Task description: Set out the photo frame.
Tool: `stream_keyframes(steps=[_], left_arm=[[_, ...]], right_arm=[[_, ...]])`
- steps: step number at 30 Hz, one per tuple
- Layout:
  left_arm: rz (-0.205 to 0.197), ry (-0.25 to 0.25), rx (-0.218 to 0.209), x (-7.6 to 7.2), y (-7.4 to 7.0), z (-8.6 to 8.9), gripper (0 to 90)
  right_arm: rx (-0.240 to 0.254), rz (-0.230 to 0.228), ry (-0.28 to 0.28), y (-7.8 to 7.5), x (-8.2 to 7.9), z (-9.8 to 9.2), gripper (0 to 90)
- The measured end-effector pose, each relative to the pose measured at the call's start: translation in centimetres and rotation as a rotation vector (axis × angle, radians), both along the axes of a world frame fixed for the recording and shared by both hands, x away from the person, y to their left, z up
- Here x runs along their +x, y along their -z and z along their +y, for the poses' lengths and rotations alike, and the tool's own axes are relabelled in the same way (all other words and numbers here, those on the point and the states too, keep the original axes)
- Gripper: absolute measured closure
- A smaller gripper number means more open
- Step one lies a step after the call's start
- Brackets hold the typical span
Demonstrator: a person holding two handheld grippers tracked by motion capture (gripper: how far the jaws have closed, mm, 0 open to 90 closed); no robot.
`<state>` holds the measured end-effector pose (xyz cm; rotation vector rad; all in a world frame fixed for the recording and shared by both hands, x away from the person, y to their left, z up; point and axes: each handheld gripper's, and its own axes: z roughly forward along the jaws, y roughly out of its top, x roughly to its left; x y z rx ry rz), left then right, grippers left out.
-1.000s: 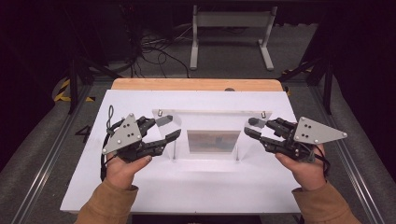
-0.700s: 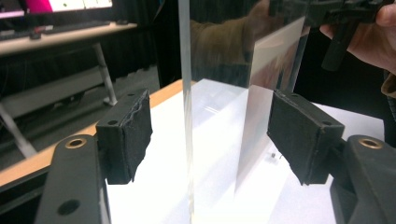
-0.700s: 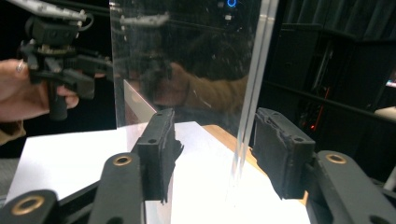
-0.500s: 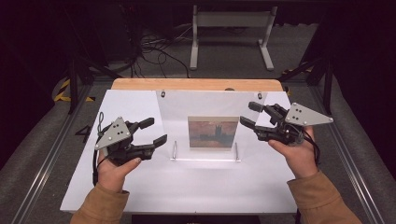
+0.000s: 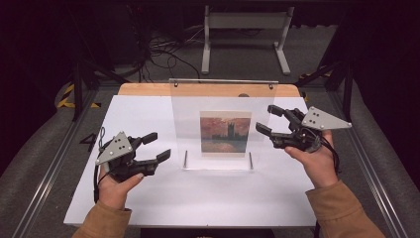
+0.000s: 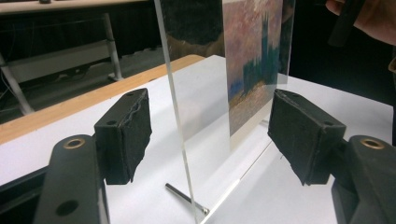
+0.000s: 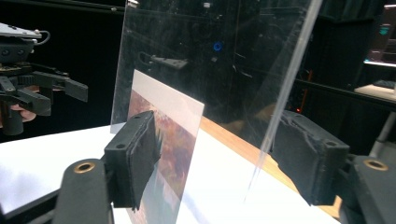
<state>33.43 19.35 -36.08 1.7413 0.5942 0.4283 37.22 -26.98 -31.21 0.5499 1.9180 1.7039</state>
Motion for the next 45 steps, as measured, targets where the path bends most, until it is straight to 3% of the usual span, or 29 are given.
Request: stream_keyframes(steps=[5, 14, 25, 27, 30, 32, 35, 38, 45], left_arm=[[0.019, -0.016, 0.033, -0.3, 0.8, 0.8, 27.3], [0.082, -0.042, 0.059, -0.6, 3.1, 2.7, 23.5], [0.116, -0.072, 0.045, -1.1, 5.4, 5.0, 21.9], [0.125, -0.068, 0.043, -1.2, 6.0, 5.2, 21.6], [0.131, -0.053, 0.018, -1.3, 6.7, 5.4, 21.5], [0.130, -0.043, 0.005, -1.2, 7.3, 5.3, 21.5], [0.126, -0.034, 0.016, -1.1, 7.9, 5.1, 21.5], [0.122, -0.020, 0.035, -0.9, 8.4, 4.9, 21.3], [0.121, 0.008, 0.020, -0.8, 8.7, 4.6, 21.3]], right_arm=[[-0.061, 0.019, 0.082, 0.3, -1.6, -1.3, 27.6], [-0.098, 0.089, 0.169, 2.2, -4.4, -4.8, 26.2], [-0.093, 0.187, 0.197, 6.0, -5.2, -6.6, 24.3], [-0.118, 0.203, 0.218, 6.9, -5.4, -6.8, 22.5], [-0.101, 0.240, 0.238, 8.4, -5.6, -7.3, 20.6], [-0.121, 0.264, 0.253, 9.5, -5.5, -7.5, 19.6], [-0.137, 0.298, 0.253, 10.8, -5.4, -7.6, 18.7], [-0.156, 0.301, 0.236, 11.9, -5.4, -7.5, 17.8], [-0.193, 0.330, 0.257, 13.6, -5.4, -7.3, 16.7]])
